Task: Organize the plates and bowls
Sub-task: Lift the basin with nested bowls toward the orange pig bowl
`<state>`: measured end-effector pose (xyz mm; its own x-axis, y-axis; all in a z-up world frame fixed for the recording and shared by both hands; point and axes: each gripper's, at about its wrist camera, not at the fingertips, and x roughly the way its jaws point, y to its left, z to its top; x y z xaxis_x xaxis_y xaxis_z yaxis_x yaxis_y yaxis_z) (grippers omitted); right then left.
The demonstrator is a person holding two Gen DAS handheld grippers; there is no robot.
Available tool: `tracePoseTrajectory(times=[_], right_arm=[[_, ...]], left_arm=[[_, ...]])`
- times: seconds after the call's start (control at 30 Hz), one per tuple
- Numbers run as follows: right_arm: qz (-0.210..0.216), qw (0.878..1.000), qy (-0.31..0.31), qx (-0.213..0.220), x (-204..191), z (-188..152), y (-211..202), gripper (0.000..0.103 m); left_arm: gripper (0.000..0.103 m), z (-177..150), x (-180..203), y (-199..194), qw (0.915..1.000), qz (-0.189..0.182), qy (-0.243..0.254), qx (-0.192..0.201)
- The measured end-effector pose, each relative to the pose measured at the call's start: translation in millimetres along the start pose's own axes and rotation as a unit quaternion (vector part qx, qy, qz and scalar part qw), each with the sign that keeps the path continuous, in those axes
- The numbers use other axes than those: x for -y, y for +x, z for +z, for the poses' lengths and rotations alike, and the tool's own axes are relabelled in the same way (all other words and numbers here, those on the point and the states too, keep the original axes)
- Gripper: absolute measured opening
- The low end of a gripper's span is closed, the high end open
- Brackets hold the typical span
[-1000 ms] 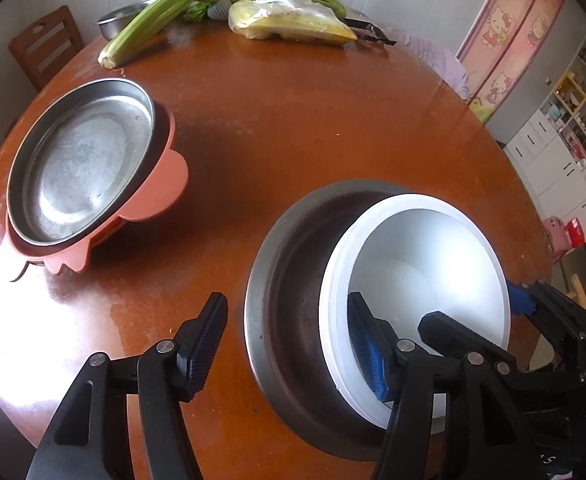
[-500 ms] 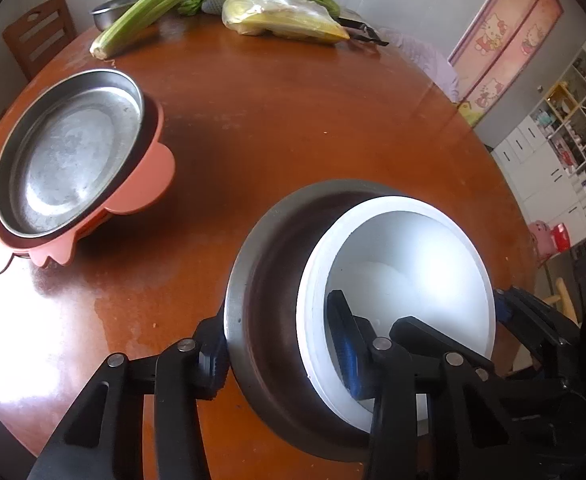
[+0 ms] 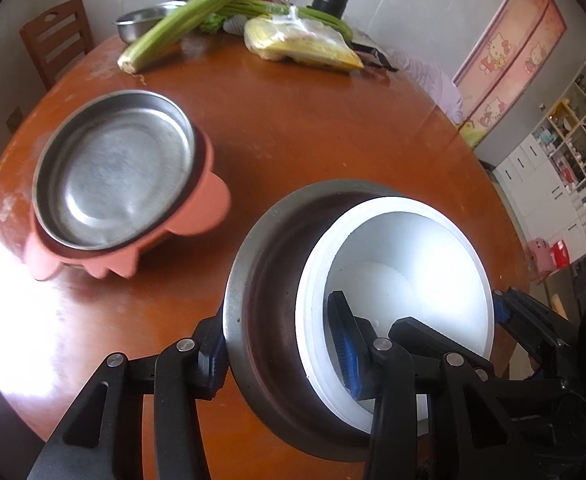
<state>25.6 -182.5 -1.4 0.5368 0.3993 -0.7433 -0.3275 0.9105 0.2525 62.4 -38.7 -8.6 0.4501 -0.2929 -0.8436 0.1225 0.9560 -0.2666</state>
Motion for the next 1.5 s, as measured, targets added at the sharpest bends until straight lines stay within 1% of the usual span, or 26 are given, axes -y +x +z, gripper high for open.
tracePoseTrajectory(times=[0.27, 0.63, 0.9, 1.1, 1.5], right_arm=[[0.007, 0.999, -0.030, 0.020, -32.3, 29.9, -1.0, 0.062], [0.018, 0.997, -0.065, 0.030, -71.9, 60.8, 10.4, 0.062], [0.021, 0.995, -0.086, 0.034, -93.2, 80.2, 22.4, 0.062], [0.026, 0.995, -0.091, 0.035, -100.8, 95.3, 32.4, 0.062], [0.025, 0.994, -0.092, 0.052, -113.3, 118.4, 35.9, 0.062]], left_arm=[[0.045, 20.2, -28.0, -31.3, 0.9991, 0.006, -0.013, 0.039], [0.045, 36.1, -63.1, -52.2, 0.9971, 0.016, -0.027, 0.070], [0.045, 50.2, -90.1, -57.7, 0.9957, 0.017, -0.041, 0.082], [0.045, 63.4, -104.0, -60.3, 0.9952, 0.021, -0.044, 0.085], [0.045, 83.3, -113.0, -74.2, 0.9941, 0.024, -0.035, 0.100]])
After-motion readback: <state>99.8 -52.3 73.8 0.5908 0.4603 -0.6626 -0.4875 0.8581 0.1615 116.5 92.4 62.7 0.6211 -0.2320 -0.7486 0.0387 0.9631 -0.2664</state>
